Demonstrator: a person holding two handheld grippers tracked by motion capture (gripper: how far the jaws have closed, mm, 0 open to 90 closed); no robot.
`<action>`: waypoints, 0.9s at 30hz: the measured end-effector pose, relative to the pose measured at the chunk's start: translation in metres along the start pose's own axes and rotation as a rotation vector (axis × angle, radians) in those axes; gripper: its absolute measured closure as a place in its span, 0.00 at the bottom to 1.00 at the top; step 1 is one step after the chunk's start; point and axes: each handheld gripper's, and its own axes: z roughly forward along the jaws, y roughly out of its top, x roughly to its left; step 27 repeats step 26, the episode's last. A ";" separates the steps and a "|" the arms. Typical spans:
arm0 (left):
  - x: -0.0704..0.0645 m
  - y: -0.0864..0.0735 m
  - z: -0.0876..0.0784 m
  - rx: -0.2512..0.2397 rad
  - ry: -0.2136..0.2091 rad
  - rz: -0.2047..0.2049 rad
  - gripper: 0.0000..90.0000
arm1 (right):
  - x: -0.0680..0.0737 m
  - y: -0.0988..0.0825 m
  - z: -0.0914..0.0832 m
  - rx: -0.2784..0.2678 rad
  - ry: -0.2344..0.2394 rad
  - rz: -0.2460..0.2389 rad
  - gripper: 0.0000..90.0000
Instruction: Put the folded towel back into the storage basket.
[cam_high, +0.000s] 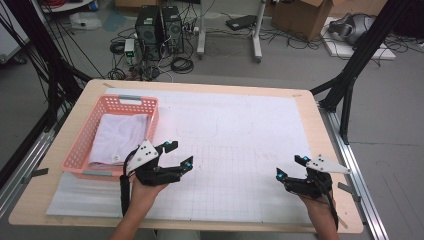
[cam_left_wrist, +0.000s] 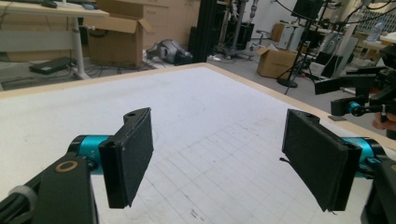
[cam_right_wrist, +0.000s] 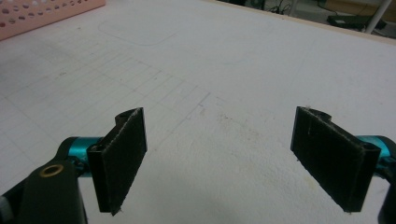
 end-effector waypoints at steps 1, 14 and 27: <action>-0.001 -0.004 0.000 0.000 0.000 0.002 0.28 | 0.000 0.000 0.000 0.002 0.000 0.003 0.19; -0.002 -0.023 0.007 0.058 -0.009 0.004 0.28 | 0.001 -0.005 0.000 0.013 -0.010 0.012 0.19; 0.001 -0.023 0.004 0.062 0.000 -0.002 0.29 | 0.001 -0.005 0.002 0.008 -0.009 0.018 0.19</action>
